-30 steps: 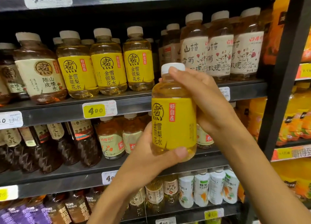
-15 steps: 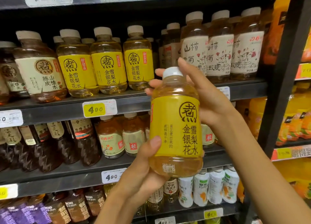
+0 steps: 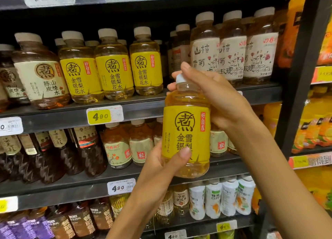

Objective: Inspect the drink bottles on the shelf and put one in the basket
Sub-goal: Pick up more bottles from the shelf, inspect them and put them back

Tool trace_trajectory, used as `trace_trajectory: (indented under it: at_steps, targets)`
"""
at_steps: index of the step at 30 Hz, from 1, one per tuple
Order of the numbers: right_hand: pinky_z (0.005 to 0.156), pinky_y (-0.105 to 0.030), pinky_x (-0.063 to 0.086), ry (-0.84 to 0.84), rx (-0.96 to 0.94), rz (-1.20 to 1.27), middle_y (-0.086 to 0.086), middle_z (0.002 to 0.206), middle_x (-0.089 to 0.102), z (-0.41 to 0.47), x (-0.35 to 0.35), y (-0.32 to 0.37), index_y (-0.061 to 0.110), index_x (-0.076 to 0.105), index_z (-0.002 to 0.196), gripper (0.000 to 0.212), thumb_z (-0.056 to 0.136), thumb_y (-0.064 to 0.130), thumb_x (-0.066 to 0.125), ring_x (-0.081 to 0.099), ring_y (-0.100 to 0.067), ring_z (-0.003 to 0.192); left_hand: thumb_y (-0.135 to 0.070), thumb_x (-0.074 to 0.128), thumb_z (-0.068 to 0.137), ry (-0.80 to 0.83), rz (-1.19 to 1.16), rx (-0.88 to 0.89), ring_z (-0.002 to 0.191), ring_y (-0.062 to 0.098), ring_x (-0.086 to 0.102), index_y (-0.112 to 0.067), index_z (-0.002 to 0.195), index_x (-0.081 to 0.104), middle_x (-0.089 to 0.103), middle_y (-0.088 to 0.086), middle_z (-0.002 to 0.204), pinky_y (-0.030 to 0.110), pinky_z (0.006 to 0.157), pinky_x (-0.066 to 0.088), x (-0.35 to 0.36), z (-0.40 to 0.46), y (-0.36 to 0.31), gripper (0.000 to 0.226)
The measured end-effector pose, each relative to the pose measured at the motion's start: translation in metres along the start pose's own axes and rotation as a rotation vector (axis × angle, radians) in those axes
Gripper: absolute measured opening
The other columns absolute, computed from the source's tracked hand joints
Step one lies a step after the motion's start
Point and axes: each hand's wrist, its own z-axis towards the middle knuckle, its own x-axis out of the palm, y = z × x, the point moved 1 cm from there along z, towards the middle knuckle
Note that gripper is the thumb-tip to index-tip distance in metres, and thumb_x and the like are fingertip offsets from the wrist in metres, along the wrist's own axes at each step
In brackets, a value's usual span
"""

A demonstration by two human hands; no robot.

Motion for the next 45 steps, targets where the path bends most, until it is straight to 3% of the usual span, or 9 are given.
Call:
trace_trajectory:
  at_steps: [3,7,10,16,21,27,34,39,45]
  targets:
    - [0.076,-0.03,0.058,0.026,-0.002,0.037,-0.008,0.087,0.076,-0.001,-0.003,0.002,0.013,0.069,0.093,0.025,0.092,0.035,0.058,0.071,-0.019,0.082,-0.061,0.085,0.05,0.014,-0.125,0.014,0.106,0.014,0.068,-0.033,0.105,0.072,0.072,-0.002,0.112,0.021,0.082,0.054,0.002,-0.001,-0.003,0.062]
    - [0.087,-0.036,0.053,0.088,0.052,0.115,-0.014,0.098,0.069,-0.003,-0.007,-0.003,0.01,0.069,0.096,0.029,0.086,0.035,0.058,0.065,-0.024,0.09,-0.052,0.084,0.062,0.095,-0.492,-0.041,0.113,0.038,0.062,-0.015,0.122,0.064,0.064,0.018,0.125,0.048,0.094,0.051,0.006,0.0,-0.004,0.073]
    - [0.097,-0.042,0.047,0.135,0.138,0.192,-0.014,0.104,0.063,-0.005,-0.008,-0.012,0.007,0.065,0.109,0.044,0.079,0.039,0.058,0.059,-0.03,0.102,-0.049,0.067,0.084,0.267,-0.607,-0.089,0.111,0.04,0.061,-0.005,0.133,0.052,0.059,0.028,0.126,0.044,0.089,0.052,0.015,-0.005,-0.01,0.068]
    - [0.101,-0.047,0.044,0.143,0.156,0.248,-0.02,0.106,0.06,-0.004,-0.009,-0.014,0.005,0.063,0.111,0.044,0.081,0.037,0.058,0.054,-0.036,0.108,-0.046,0.069,0.084,0.318,-0.687,-0.131,0.11,0.042,0.061,0.0,0.139,0.041,0.057,0.03,0.127,0.046,0.089,0.052,0.018,-0.006,-0.01,0.077]
    - [0.076,-0.03,0.055,0.092,0.134,0.179,-0.002,0.088,0.071,-0.004,-0.012,-0.016,0.015,0.068,0.097,0.026,0.089,0.037,0.056,0.067,-0.015,0.082,-0.043,0.081,0.072,0.19,-0.595,-0.056,0.114,0.044,0.059,-0.012,0.128,0.058,0.057,0.025,0.13,0.047,0.087,0.053,0.009,0.002,-0.004,0.068]
    - [0.085,-0.038,0.058,0.141,0.073,-0.116,-0.001,0.101,0.074,-0.005,-0.014,-0.019,0.024,0.065,0.111,0.044,0.081,0.056,0.06,0.071,-0.017,0.094,-0.045,0.085,0.065,0.075,-0.405,0.017,0.116,0.026,0.062,-0.025,0.109,0.073,0.067,0.008,0.123,0.042,0.095,0.051,-0.001,0.022,-0.01,0.05]
    - [0.066,-0.027,0.054,0.087,-0.115,-0.063,-0.002,0.085,0.073,0.023,-0.013,0.003,0.013,0.063,0.102,0.03,0.08,0.033,0.061,0.07,-0.016,0.079,-0.065,0.063,0.066,-0.076,0.169,0.178,0.108,0.007,0.065,-0.031,0.126,0.05,0.07,-0.013,0.115,0.034,0.095,0.049,0.0,0.053,-0.035,0.071]
    - [0.074,-0.031,0.056,-0.018,-0.257,-0.012,-0.009,0.1,0.069,0.044,-0.012,0.016,0.004,0.056,0.124,0.043,0.086,0.021,0.067,0.068,-0.019,0.088,-0.062,0.062,0.069,-0.179,0.393,0.376,0.103,-0.001,0.065,-0.032,0.127,0.045,0.067,-0.017,0.113,0.024,0.085,0.054,-0.007,0.082,-0.055,0.067]
    - [0.076,-0.019,0.055,-0.187,-0.421,-0.243,-0.002,0.117,0.064,0.064,-0.011,0.02,0.013,0.048,0.134,0.058,0.083,0.023,0.072,0.065,-0.008,0.101,-0.066,0.045,0.085,-0.358,0.601,0.478,0.124,-0.022,0.031,-0.044,0.141,0.022,0.035,-0.026,0.139,-0.002,0.094,0.032,-0.008,0.096,-0.055,0.064]
